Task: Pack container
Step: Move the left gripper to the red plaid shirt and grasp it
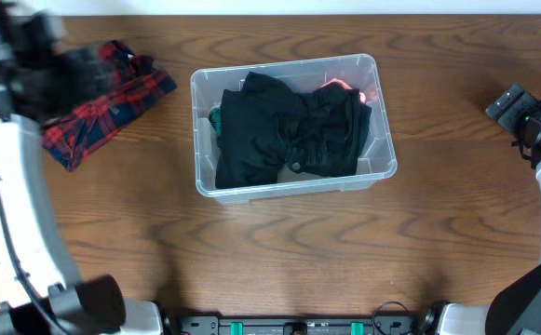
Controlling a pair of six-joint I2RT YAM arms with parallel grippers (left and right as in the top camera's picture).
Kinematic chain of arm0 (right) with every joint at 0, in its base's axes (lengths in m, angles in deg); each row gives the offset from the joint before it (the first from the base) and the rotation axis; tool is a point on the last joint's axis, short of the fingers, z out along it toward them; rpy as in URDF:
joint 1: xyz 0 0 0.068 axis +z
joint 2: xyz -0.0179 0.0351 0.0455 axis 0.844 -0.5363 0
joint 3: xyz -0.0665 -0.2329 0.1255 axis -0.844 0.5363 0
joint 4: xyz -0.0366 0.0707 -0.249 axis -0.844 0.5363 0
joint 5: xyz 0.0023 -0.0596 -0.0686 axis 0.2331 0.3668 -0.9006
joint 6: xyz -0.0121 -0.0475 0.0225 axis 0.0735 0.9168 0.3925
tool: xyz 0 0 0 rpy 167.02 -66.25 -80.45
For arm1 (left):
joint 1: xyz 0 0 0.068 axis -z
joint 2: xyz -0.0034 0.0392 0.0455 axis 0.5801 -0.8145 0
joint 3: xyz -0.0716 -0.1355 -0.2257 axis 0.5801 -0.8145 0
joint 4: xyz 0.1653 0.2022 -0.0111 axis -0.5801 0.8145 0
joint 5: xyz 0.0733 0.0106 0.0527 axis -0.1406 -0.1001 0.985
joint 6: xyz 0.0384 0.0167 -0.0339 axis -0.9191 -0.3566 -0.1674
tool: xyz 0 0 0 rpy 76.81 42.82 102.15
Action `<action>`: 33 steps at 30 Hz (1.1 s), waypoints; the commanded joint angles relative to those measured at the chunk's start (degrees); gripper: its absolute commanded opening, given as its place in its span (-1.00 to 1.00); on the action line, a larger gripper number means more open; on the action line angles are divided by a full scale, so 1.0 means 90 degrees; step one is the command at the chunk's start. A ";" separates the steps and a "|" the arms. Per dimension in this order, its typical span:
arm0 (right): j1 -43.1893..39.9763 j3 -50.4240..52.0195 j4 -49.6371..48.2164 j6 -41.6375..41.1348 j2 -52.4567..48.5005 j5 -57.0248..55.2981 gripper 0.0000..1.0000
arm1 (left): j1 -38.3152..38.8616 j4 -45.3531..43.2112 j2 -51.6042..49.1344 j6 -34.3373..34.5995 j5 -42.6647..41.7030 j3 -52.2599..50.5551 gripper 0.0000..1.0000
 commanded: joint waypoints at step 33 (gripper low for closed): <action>-0.0017 -0.0104 0.0005 -0.0083 -0.0032 -0.0066 0.99 | -0.2509 -0.2786 -0.4180 -0.0214 -0.1333 -0.0289 0.70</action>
